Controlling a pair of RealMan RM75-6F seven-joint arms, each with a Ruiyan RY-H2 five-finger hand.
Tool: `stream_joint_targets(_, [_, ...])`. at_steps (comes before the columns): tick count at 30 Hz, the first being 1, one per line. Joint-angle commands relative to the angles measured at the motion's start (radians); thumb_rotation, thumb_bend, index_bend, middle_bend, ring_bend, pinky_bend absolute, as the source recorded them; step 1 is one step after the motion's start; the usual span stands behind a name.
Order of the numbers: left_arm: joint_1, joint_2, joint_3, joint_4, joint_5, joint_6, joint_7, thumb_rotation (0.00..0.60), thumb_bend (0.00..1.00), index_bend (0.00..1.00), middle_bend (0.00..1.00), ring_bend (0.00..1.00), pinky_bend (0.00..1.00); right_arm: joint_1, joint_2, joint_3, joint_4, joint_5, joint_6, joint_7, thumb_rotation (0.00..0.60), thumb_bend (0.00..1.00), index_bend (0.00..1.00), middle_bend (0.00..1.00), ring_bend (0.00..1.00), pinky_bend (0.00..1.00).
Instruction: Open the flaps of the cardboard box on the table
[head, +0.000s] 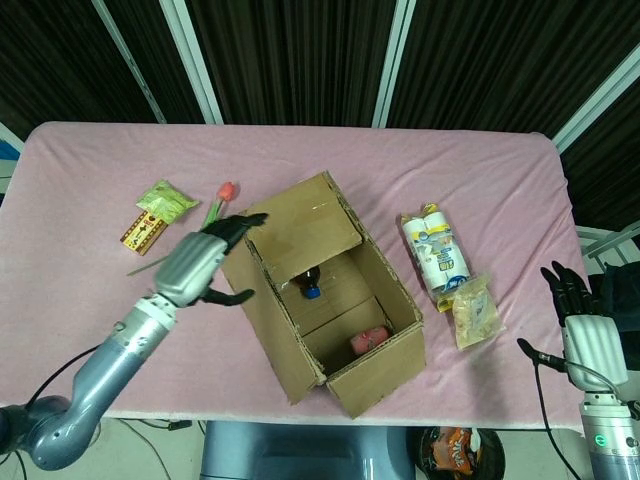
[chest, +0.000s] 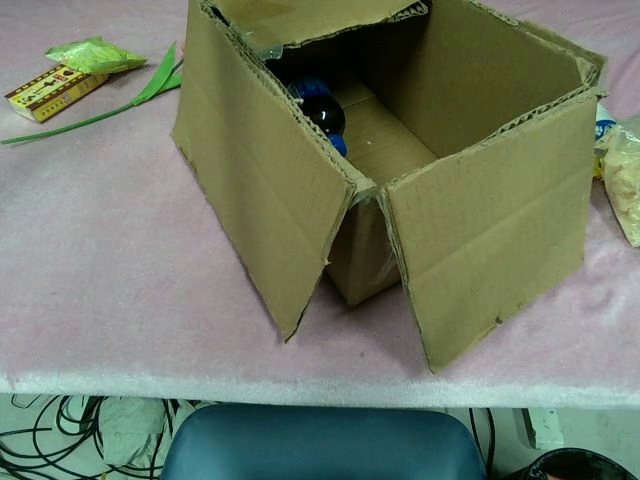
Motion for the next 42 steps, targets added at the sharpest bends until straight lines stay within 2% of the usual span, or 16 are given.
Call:
stream_joint_targets(1, [0.195, 0.008, 0.138, 0.093, 0.195, 0.230, 0.083, 0.600, 0.19, 0.05, 0.12, 0.08, 0.14, 0.010, 0.010, 0.014, -0.026, 0.005, -0.002, -0.016, 0.600, 0.22, 0.00, 0.00, 0.00, 0.21])
stream_joint_targets(3, [0.270, 0.005, 0.169, 0.136, 0.232, 0.306, 0.059, 0.600, 0.19, 0.05, 0.12, 0.08, 0.13, 0.028, 0.022, 0.032, -0.057, 0.000, -0.008, -0.043, 0.600, 0.22, 0.00, 0.00, 0.00, 0.21])
stream_joint_targets(6, [0.341, -0.007, 0.189, 0.190, 0.264, 0.364, 0.023, 0.600, 0.19, 0.05, 0.12, 0.08, 0.13, 0.054, 0.036, 0.051, -0.096, 0.000, -0.028, -0.083, 0.600, 0.22, 0.00, 0.00, 0.00, 0.21])
stream_joint_targets(13, [0.457, -0.051, 0.204, 0.305, 0.276, 0.450, -0.047, 0.600, 0.19, 0.04, 0.12, 0.08, 0.13, 0.123, 0.051, 0.090, -0.177, 0.010, -0.091, -0.172, 0.600, 0.22, 0.00, 0.00, 0.00, 0.21])
stream_joint_targets(17, [0.520, -0.076, 0.202, 0.387, 0.280, 0.467, -0.158, 0.600, 0.19, 0.04, 0.12, 0.08, 0.13, 0.227, 0.031, 0.150, -0.259, 0.039, -0.179, -0.265, 0.600, 0.22, 0.00, 0.00, 0.00, 0.21])
stream_joint_targets(22, [0.540, -0.087, 0.184, 0.432, 0.297, 0.443, -0.227, 0.600, 0.19, 0.04, 0.12, 0.08, 0.13, 0.310, -0.010, 0.186, -0.334, 0.115, -0.249, -0.363, 0.600, 0.24, 0.00, 0.00, 0.00, 0.21])
stream_joint_targets(25, [0.545, -0.091, 0.177, 0.459, 0.307, 0.422, -0.240, 0.600, 0.19, 0.04, 0.12, 0.08, 0.13, 0.354, -0.054, 0.187, -0.372, 0.151, -0.280, -0.418, 0.600, 0.27, 0.00, 0.00, 0.01, 0.22])
stream_joint_targets(27, [0.548, -0.093, 0.169, 0.474, 0.302, 0.401, -0.257, 0.600, 0.19, 0.04, 0.12, 0.08, 0.13, 0.384, -0.091, 0.176, -0.391, 0.177, -0.304, -0.459, 0.600, 0.28, 0.01, 0.05, 0.06, 0.24])
stream_joint_targets(32, [0.556, -0.091, 0.148, 0.487, 0.305, 0.377, -0.291, 0.600, 0.19, 0.04, 0.12, 0.08, 0.13, 0.433, -0.173, 0.149, -0.402, 0.240, -0.334, -0.533, 0.600, 0.33, 0.16, 0.21, 0.21, 0.30])
stream_joint_targets(38, [0.566, -0.092, 0.130, 0.493, 0.318, 0.364, -0.302, 0.600, 0.19, 0.04, 0.12, 0.08, 0.13, 0.490, -0.249, 0.127, -0.393, 0.321, -0.369, -0.598, 0.600, 0.33, 0.17, 0.22, 0.22, 0.30])
stream_joint_targets(42, [0.571, -0.092, 0.122, 0.492, 0.324, 0.354, -0.304, 0.600, 0.19, 0.04, 0.12, 0.08, 0.13, 0.529, -0.297, 0.134, -0.369, 0.381, -0.388, -0.607, 0.600, 0.33, 0.19, 0.23, 0.22, 0.30])
